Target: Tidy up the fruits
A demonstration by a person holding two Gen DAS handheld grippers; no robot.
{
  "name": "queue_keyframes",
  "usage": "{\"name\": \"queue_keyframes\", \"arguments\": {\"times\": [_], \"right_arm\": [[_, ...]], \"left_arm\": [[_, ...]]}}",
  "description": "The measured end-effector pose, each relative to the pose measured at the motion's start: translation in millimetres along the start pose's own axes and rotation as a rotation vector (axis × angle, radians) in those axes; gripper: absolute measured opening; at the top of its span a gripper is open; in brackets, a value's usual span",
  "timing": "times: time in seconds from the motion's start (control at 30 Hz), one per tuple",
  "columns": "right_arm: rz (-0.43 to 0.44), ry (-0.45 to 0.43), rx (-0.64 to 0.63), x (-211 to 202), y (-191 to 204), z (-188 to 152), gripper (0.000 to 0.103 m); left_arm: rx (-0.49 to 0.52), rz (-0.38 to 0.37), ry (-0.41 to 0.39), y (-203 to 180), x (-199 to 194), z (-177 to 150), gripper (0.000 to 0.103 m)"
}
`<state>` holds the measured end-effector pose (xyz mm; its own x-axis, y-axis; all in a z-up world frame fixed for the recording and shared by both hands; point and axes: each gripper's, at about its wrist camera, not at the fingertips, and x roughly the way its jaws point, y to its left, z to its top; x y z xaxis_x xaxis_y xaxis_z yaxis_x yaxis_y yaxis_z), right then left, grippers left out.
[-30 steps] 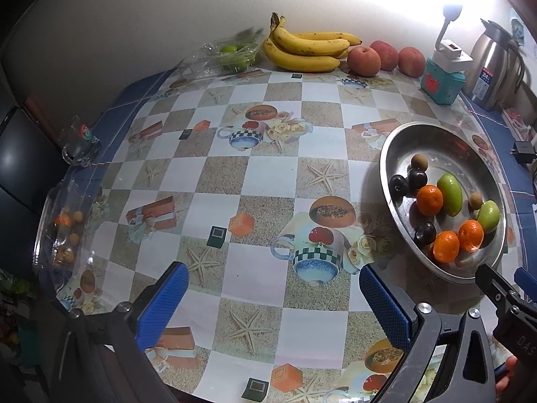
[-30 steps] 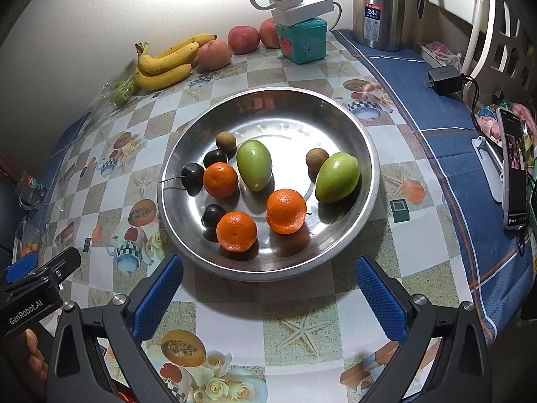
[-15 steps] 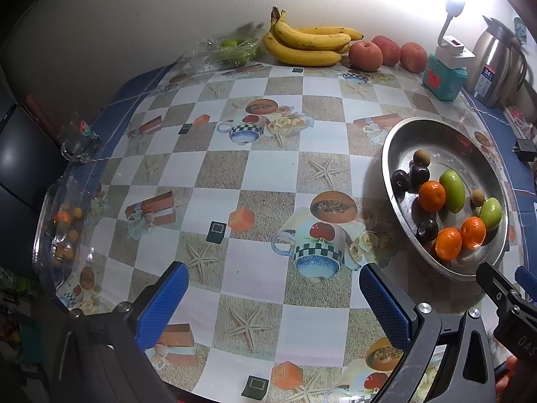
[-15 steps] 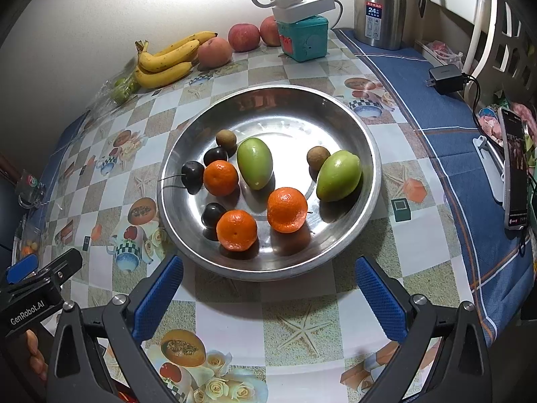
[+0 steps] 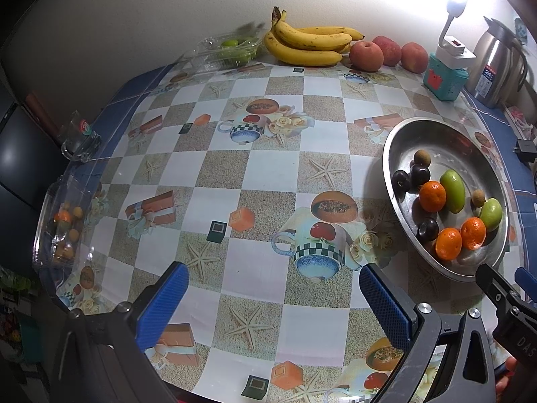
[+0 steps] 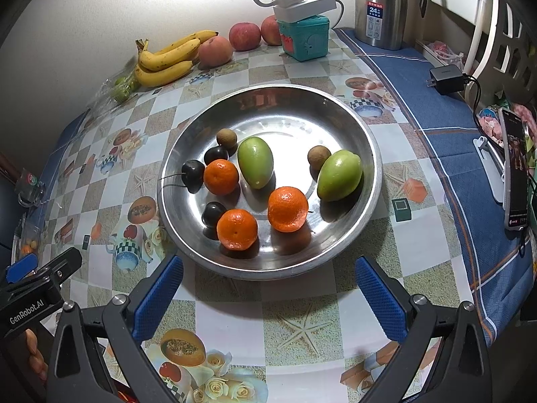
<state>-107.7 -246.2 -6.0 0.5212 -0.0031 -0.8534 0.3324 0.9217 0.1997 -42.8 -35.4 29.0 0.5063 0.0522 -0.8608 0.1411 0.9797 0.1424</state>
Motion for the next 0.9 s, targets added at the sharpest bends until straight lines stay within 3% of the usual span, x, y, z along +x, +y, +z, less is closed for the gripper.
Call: {"name": "queue_keyframes", "arguments": {"times": [0.9], "right_arm": [[-0.001, 0.005, -0.001, 1.1, -0.3, 0.1, 0.102]], "left_arm": [[-0.031, -0.012, 0.024, 4.1, 4.0, -0.3, 0.103]]}}
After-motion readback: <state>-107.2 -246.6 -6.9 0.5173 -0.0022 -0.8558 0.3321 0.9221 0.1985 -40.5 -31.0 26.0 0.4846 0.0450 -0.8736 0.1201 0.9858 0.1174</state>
